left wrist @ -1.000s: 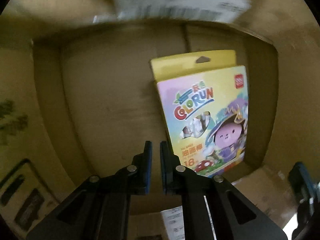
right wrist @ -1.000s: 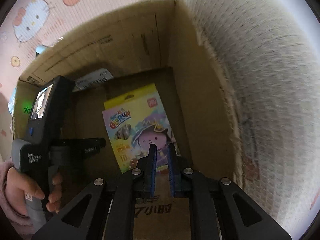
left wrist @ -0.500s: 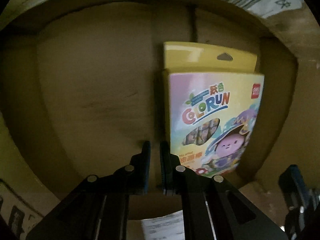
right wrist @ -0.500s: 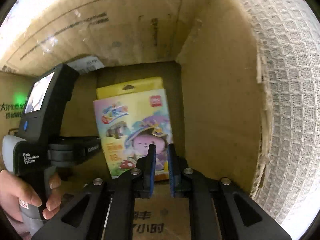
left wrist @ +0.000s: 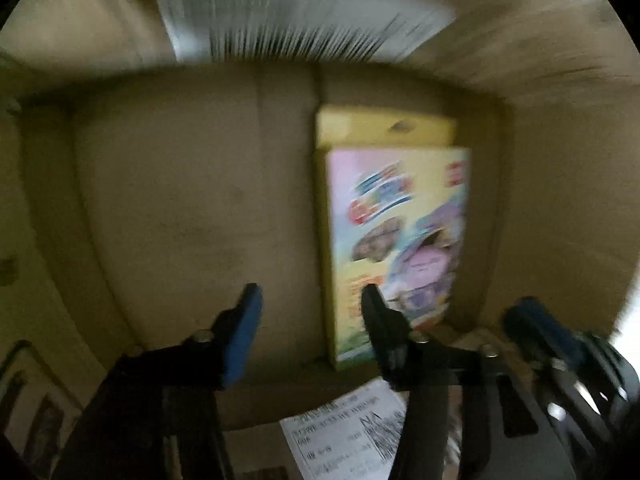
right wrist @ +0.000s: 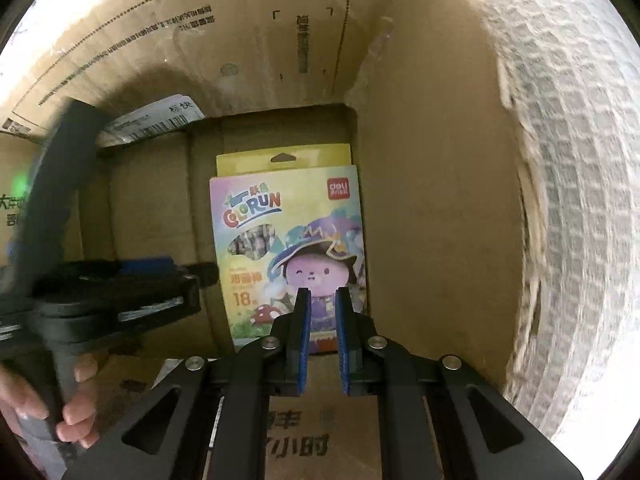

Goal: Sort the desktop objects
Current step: 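Lower the COLORUN box into the cardboard box and open the left gripper, then withdraw the left gripper from the cardboard box toward the blue tissue pack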

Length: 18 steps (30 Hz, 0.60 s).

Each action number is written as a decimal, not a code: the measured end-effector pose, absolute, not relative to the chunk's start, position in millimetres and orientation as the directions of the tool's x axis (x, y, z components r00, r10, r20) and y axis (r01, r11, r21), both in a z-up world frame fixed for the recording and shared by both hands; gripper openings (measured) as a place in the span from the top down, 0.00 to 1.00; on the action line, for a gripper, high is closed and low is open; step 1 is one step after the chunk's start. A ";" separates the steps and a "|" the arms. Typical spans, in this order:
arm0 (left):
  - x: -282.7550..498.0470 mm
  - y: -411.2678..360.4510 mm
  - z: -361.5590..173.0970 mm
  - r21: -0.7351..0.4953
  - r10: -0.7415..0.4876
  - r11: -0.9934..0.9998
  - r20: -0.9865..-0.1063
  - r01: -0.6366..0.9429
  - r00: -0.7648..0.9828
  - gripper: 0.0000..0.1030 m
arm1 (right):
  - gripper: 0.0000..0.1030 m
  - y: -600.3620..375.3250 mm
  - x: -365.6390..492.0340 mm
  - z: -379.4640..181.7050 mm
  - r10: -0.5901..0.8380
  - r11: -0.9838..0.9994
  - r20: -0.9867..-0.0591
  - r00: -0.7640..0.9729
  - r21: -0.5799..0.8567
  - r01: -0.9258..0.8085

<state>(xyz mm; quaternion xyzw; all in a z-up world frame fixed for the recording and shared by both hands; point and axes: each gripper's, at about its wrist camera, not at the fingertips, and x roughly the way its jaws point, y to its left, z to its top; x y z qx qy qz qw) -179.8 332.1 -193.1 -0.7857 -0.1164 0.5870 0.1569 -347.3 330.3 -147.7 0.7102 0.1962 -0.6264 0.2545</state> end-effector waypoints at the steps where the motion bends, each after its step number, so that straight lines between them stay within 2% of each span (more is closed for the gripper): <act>1: -180.1 328.6 -184.8 -0.392 0.376 -0.920 -0.888 -0.007 0.265 0.45 | 0.87 331.7 -346.4 -144.8 -0.049 -0.802 -0.989 0.141 0.123 0.584; 2: -179.9 324.0 -176.3 -0.398 0.385 -0.917 -0.891 -0.006 0.243 0.45 | 0.79 332.6 -345.6 -140.7 -0.057 -0.809 -0.989 0.137 0.126 0.575; 3: -179.4 318.2 -166.2 -0.404 0.393 -0.915 -0.894 -0.004 0.217 0.44 | 0.63 332.2 -345.6 -136.1 -0.062 -0.812 -0.990 0.129 0.125 0.570; 4: -178.8 314.4 -159.6 -0.410 0.400 -0.912 -0.894 -0.007 0.200 0.44 | 0.58 330.8 -344.8 -129.9 -0.076 -0.811 -0.990 0.123 0.133 0.569; 5: -177.5 309.2 -151.9 -0.418 0.410 -0.908 -0.894 -0.007 0.179 0.44 | 0.45 330.1 -341.6 -123.4 -0.095 -0.809 -0.988 0.121 0.147 0.570; 6: -171.3 303.7 -143.8 -0.429 0.422 -0.903 -0.893 -0.010 0.158 0.44 | 0.37 328.6 -338.8 -116.8 -0.104 -0.807 -0.988 0.112 0.149 0.571; 12: -168.9 274.1 -102.1 -0.478 0.471 -0.875 -0.877 -0.076 0.099 0.44 | 0.35 317.2 -319.8 -77.4 -0.071 -0.803 -0.997 0.000 0.057 0.594; 15: -178.5 271.0 -97.5 -0.555 0.552 -0.825 -0.832 -0.108 0.064 0.44 | 0.35 309.6 -311.3 -62.7 -0.069 -0.805 -0.998 -0.014 0.047 0.592; 18: -169.1 274.1 -88.6 -0.581 0.582 -0.797 -0.812 -0.166 0.050 0.44 | 0.35 300.2 -299.2 -45.5 -0.057 -0.801 -0.997 -0.043 0.020 0.599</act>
